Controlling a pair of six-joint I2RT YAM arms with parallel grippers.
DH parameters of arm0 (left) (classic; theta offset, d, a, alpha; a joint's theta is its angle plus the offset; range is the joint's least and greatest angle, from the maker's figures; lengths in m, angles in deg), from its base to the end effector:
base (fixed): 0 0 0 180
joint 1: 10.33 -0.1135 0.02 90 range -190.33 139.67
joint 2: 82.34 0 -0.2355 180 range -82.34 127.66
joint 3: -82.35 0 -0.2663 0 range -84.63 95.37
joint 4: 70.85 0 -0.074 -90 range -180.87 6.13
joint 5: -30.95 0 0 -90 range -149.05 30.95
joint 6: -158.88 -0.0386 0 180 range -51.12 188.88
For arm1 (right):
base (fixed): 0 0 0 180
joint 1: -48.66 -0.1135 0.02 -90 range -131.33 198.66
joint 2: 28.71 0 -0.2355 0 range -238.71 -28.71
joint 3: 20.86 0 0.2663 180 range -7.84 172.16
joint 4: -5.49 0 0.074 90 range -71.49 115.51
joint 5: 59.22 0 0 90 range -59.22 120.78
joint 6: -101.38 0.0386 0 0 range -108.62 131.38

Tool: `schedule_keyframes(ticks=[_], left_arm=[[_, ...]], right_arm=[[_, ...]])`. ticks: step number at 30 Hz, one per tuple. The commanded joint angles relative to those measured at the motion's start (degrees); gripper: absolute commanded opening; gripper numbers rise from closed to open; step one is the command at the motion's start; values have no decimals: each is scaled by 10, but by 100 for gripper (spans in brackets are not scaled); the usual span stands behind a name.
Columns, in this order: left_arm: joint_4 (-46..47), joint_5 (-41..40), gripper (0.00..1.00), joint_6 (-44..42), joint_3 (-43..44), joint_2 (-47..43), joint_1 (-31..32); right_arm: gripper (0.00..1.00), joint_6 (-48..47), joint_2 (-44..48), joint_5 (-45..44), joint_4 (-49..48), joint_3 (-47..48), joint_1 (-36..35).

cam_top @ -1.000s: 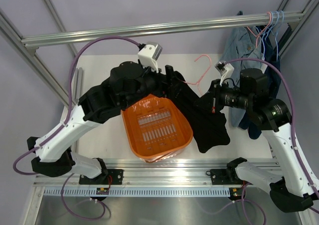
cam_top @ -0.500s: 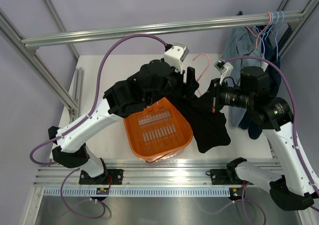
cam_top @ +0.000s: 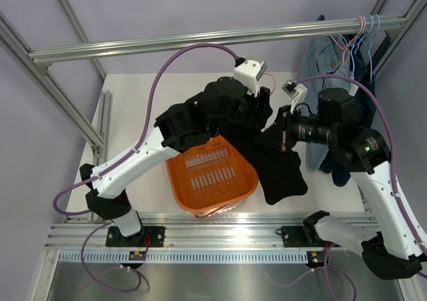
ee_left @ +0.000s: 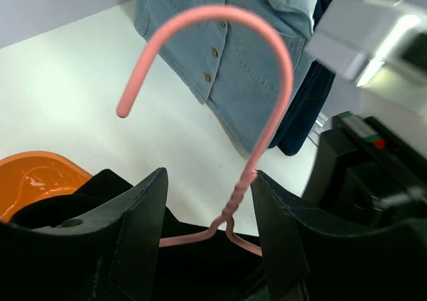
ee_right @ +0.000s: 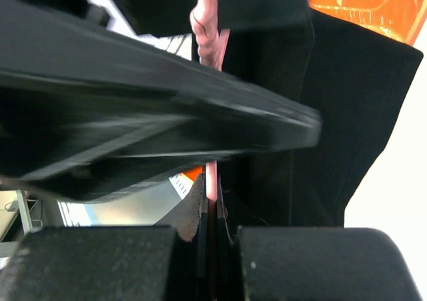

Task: Remove the skirt from the hanger
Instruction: Pick up the hanger from the clothesline, then remove the skirt from the hanger.

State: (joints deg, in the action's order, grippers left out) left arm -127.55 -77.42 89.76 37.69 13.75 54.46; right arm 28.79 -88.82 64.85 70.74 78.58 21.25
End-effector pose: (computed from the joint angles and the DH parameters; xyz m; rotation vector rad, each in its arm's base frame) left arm 0.1630 -0.3176 0.4830 0.5043 1.8577 -0.7271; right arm 0.1711 0.1131 0.4401 -0.5773 2.0327 1.0830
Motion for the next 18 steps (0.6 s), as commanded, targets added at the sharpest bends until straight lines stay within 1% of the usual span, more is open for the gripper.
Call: schedule_keyframes(ticks=[1,2,3,4,5,6,7,8,9,10,13,17,18], left_arm=[[11,2,44,-6,27,8,0],[11,4,36,-4,27,8,1],[11,3,22,-4,27,8,1],[11,-5,0,-4,28,8,1],[10,-9,0,-6,30,7,1],[5,-18,0,-8,34,7,1],[-1,-32,0,-10,53,9,0],[-10,-43,0,-8,63,11,-3],[-27,-40,0,-8,76,13,-8],[-34,-36,0,-8,87,17,-19],[-49,-25,0,-22,114,16,-44],[-49,-25,0,-50,108,-14,-71],[-51,-13,0,-50,106,-20,-77]], right_arm=[[0,6,5,18,-26,42,-8],[0,4,4,19,-24,46,-7],[0,5,4,20,-20,49,-8],[0,3,3,27,-20,54,-9],[1,2,4,28,-18,57,-9],[14,1,5,24,-11,59,-9],[52,5,8,3,-3,64,-9],[63,5,11,-7,4,66,-9],[79,4,14,-18,18,67,-9],[99,1,25,-40,25,65,-9],[100,-4,61,-76,47,59,-9],[100,6,124,-102,38,32,-8],[99,4,132,-109,42,25,-8]])
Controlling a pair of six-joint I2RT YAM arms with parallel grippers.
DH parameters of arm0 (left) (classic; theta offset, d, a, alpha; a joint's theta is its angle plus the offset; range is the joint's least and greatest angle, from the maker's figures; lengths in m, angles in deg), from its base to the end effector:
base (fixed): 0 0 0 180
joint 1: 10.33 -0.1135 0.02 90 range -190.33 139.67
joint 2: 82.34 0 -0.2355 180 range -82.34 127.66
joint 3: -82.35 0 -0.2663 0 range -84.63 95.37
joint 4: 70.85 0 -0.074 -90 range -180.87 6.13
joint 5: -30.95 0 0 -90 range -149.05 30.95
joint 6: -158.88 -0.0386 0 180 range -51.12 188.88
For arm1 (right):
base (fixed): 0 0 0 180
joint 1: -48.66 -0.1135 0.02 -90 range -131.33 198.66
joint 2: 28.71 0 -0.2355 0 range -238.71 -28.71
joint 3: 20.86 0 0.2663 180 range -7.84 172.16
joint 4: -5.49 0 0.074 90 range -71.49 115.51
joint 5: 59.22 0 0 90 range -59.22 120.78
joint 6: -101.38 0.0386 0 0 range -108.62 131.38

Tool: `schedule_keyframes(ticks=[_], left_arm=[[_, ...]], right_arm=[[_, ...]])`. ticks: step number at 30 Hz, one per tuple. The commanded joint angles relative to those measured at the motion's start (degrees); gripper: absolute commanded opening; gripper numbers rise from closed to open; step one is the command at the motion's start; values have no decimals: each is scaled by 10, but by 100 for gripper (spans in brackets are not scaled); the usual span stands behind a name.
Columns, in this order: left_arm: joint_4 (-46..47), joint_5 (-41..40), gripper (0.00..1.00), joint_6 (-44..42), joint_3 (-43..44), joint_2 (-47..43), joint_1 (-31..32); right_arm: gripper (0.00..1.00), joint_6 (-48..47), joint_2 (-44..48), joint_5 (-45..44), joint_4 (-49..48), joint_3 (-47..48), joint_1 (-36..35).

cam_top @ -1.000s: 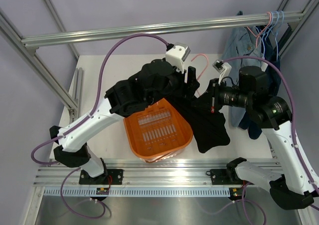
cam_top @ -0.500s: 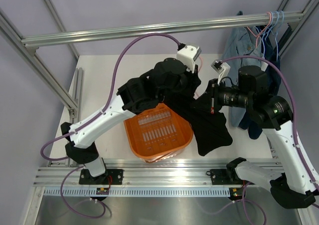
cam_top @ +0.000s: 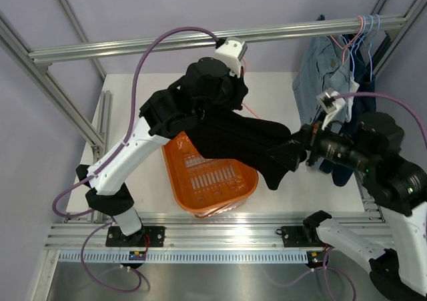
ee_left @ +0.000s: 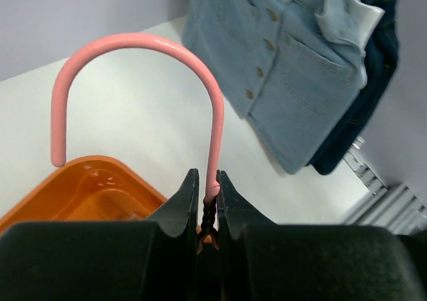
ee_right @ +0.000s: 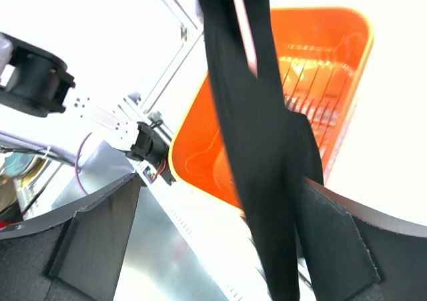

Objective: Remove the skirt from the hanger

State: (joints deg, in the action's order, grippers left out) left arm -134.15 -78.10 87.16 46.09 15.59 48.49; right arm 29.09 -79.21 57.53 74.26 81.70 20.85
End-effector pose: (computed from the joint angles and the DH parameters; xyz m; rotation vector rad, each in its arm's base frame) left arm 0.1886 -0.2873 0.5045 0.4369 1.8545 -0.6161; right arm 0.1138 0.0797 0.4740 -0.5068 1.8810 0.9727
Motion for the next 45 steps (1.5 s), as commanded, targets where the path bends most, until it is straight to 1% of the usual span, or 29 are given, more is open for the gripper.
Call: schedule_keyframes(ticks=[1,4,7,11,12,14,16,17,20,23,24,26,28,31,37,40,41,42,43,44,45], left_arm=[[14,0,0,-21,19,-46,-31],[19,6,0,-16,1,-73,-42],[16,2,0,-11,-2,-87,-43],[16,-5,0,8,-9,-108,-43],[17,-10,0,12,-11,-113,-44],[17,-9,0,31,-12,-128,-47],[19,3,0,42,-12,-136,-49],[19,6,0,45,-8,-138,-49],[11,7,0,50,-6,-142,-49],[10,2,0,50,-13,-142,-50],[10,0,0,49,-14,-142,-50],[14,0,0,52,-18,-142,-50],[16,-2,0,52,-20,-139,-50],[15,-10,0,50,-20,-136,-50],[12,-33,0,36,-8,-122,-50],[6,-37,0,22,6,-114,-50],[6,-36,0,16,8,-111,-49],[9,-28,0,7,4,-113,-50],[10,-23,0,-10,1,-121,-50],[6,-23,0,-12,-2,-127,-50],[2,-25,0,-12,-12,-133,-50]], right_arm=[[99,-6,45,-43,12,-8,-4],[99,-14,45,-34,24,-21,-4],[100,-8,57,-27,-8,-45,-4],[97,2,87,-43,-92,-82,-4],[97,6,94,-44,-110,-104,-4],[93,16,110,-45,-164,-129,-4],[90,21,122,-46,-195,-160,-5],[85,25,124,-46,-219,-168,-4],[74,35,123,-30,-248,-178,-4],[71,47,119,-13,-269,-179,-4],[68,50,120,-9,-274,-180,-4],[67,57,115,5,-290,-179,-4],[62,65,103,37,-303,-178,-4],[56,74,83,63,-305,-165,-4],[55,82,90,82,-312,-164,-5],[55,78,101,83,-296,-164,-4],[56,74,105,70,-267,-162,-4],[58,71,111,25,-247,-151,-4],[61,57,119,-3,-199,-143,-4],[68,49,120,-31,-170,-120,-4],[69,41,119,-61,-145,-106,-5]])
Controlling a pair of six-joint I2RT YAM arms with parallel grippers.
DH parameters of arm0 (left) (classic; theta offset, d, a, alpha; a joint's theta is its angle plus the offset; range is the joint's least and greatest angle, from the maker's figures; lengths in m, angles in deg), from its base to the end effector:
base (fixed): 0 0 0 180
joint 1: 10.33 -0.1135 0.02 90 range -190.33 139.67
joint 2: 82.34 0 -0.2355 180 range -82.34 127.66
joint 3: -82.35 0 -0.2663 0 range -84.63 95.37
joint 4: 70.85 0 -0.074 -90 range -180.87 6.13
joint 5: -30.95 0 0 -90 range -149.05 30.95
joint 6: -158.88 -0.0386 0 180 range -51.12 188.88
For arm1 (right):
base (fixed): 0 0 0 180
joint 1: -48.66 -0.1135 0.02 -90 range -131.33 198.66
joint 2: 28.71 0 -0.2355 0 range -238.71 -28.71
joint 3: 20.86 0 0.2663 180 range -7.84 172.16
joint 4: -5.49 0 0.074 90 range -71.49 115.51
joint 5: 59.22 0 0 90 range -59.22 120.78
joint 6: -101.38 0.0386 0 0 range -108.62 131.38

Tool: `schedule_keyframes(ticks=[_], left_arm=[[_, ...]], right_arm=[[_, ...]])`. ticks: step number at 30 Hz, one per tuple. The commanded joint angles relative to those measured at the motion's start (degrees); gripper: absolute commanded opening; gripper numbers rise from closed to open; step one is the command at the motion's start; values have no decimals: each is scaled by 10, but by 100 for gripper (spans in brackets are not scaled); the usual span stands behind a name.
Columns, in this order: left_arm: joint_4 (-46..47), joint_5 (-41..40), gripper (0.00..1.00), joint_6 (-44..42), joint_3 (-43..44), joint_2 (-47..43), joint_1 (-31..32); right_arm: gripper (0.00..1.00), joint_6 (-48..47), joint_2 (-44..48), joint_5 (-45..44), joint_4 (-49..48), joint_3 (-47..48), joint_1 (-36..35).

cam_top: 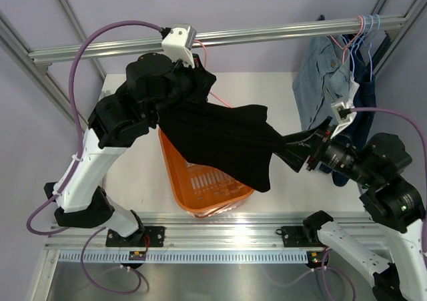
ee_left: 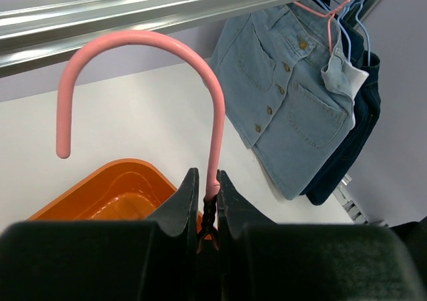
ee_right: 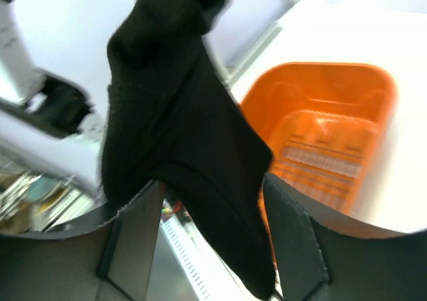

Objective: Remove the skirt from the hanger

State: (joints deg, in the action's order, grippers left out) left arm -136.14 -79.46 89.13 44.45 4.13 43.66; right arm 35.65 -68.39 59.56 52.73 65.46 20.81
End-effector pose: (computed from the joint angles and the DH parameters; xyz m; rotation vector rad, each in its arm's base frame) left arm 0.1664 -0.2060 0.5499 0.2537 1.7540 -0.6411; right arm 0.1057 0.0769 0.4564 -0.4676 1.6267 1.0913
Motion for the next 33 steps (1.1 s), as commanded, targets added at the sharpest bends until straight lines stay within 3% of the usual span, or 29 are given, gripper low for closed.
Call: schedule_keyframes(ticks=[1,3,7,12,16,33], left_arm=[[21,-7,0,-29,-7,-29,-1],[30,14,0,-27,-49,-64,0],[32,17,0,-21,-96,-104,-1],[66,24,0,-25,-159,-140,0],[65,21,0,-29,-156,-128,1],[60,9,0,-48,-127,-85,1]], right_arm=[[70,-43,6,-138,94,69,-4],[76,-52,0,-218,141,106,-4],[76,-63,-34,-233,163,158,-4],[66,-47,-126,-91,157,241,-4],[52,-18,-180,13,126,263,-4],[53,28,-211,60,59,233,-42]])
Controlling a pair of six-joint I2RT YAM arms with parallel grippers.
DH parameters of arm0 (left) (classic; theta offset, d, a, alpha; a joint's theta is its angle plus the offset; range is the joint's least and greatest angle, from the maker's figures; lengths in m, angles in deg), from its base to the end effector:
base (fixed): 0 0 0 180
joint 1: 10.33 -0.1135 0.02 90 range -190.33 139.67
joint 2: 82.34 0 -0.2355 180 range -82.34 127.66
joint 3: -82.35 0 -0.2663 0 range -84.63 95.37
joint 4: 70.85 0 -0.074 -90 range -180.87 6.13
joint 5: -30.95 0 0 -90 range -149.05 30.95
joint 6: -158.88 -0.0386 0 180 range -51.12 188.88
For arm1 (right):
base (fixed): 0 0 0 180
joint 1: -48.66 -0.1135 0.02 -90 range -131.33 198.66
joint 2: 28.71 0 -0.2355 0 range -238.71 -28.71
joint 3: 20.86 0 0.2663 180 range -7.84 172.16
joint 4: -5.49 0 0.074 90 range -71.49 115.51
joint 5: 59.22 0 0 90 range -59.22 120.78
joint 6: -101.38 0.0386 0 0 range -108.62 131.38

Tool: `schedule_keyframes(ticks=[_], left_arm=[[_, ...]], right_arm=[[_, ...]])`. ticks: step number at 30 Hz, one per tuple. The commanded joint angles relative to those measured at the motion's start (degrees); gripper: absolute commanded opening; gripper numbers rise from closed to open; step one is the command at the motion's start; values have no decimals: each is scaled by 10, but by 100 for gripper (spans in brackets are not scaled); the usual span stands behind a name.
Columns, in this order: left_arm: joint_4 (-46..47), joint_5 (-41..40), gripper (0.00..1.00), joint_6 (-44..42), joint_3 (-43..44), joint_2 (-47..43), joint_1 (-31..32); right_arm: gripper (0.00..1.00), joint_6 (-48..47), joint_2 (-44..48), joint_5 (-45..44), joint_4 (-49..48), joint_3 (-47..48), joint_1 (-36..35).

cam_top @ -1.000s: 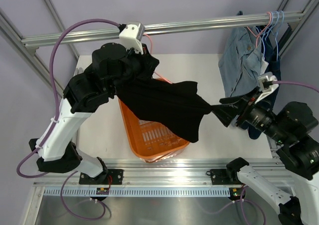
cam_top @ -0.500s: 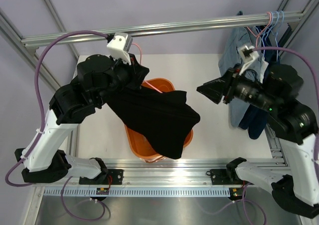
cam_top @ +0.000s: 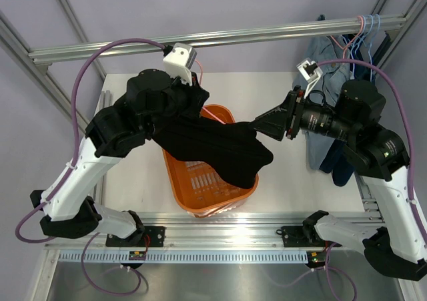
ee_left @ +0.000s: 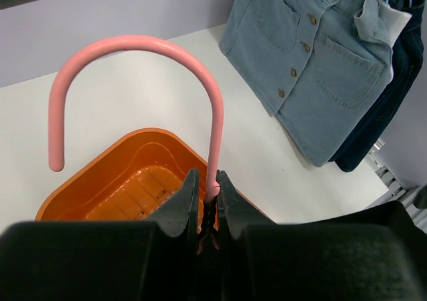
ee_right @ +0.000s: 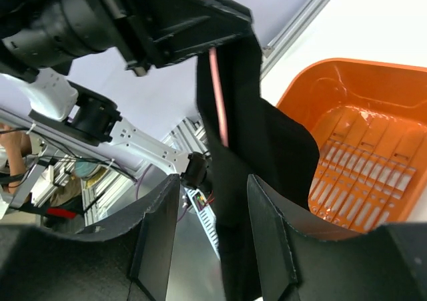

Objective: Remove the skirt from the hanger

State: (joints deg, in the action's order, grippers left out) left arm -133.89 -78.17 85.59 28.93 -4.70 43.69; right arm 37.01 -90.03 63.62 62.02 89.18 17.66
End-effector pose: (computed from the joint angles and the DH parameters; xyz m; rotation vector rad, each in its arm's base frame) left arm 0.1581 -0.1962 0.5174 0.3566 1.8057 -0.5731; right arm 0.1505 0.1148 0.5058 -0.5417 1.7607 1.2010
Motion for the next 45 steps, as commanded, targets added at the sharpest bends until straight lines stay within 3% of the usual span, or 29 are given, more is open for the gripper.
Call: schedule_keyframes(ticks=[1,14,33,37,39,42,44,45], left_arm=[[38,-6,0,-12,30,3,1],[33,-7,0,-15,33,-6,1],[45,8,0,-12,40,2,3],[45,9,0,-13,41,4,3],[47,10,0,-12,39,4,3],[48,10,0,-12,36,5,4],[49,9,0,-12,34,5,4],[50,9,0,-12,33,3,5]], right_arm=[[53,16,4,23,-37,-4,-13],[60,-11,32,-51,22,-24,-23],[59,-4,7,-33,11,-24,-35],[51,-4,8,-38,0,-25,-36],[42,-4,7,-37,-4,-24,-36],[22,-4,3,-38,-7,-21,-36],[17,-4,6,-43,-11,-24,-36],[3,-3,8,-44,-14,-24,-36]])
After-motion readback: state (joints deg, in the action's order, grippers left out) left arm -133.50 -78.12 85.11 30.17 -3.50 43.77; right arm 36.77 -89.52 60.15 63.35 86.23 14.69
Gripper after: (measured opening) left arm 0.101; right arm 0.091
